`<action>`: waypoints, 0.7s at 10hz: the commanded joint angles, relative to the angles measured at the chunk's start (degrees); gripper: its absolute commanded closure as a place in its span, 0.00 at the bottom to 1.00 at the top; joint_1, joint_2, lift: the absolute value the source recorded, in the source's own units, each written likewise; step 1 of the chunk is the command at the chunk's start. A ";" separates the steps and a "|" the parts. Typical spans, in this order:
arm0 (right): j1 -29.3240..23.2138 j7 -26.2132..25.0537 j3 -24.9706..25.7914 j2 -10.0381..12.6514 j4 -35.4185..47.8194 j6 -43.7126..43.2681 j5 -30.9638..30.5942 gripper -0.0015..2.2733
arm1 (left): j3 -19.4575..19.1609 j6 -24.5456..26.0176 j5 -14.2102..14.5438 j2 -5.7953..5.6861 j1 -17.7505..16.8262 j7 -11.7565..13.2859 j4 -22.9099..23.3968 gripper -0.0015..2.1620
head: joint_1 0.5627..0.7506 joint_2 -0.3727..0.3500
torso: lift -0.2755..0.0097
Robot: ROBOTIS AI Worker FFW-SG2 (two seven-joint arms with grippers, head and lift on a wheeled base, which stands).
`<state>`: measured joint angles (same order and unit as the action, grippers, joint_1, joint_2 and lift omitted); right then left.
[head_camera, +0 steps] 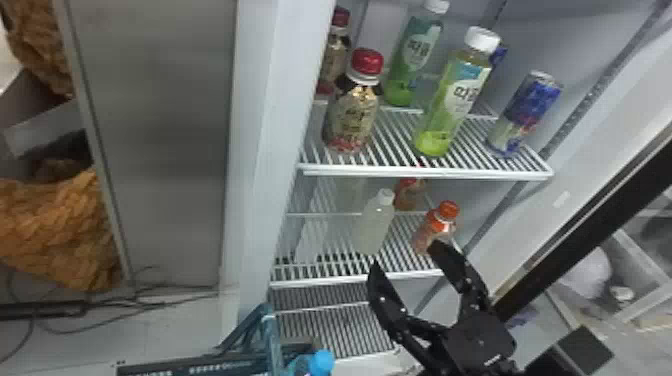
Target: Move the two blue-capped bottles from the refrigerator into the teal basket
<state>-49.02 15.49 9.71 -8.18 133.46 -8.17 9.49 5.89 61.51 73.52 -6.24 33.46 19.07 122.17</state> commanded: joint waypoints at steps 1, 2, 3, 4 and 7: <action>0.65 -0.38 0.14 0.27 -2.18 -2.10 -0.61 0.07 | 0.00 -0.06 -0.13 0.00 0.01 0.00 0.10 0.54 | 0.70 0.03 | 0.39; 1.49 -1.34 0.14 0.62 -4.15 -4.07 -1.14 0.07 | 0.00 -0.06 -0.13 0.00 -0.13 0.00 -0.04 0.54 | 0.70 0.03 | 0.39; 2.20 -2.22 0.14 0.88 -5.98 -5.89 -1.67 0.07 | 0.00 -0.20 -0.21 0.00 -0.13 0.00 -0.04 0.54 | 0.70 0.03 | 0.39; 3.04 -2.84 0.05 0.88 -8.09 -7.72 -1.84 0.07 | 0.09 -0.20 -0.21 0.09 -0.27 0.00 -0.04 0.54 | 0.70 0.03 | 0.40; 4.73 -5.56 -0.39 1.41 -13.72 -12.36 -2.11 0.07 | 0.18 -0.20 -0.21 0.00 -0.55 0.00 -0.04 0.54 | 0.70 0.03 | 0.40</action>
<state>-44.49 9.98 9.49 -6.80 120.47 -19.80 7.39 6.06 61.31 73.30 -6.23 32.92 19.07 122.13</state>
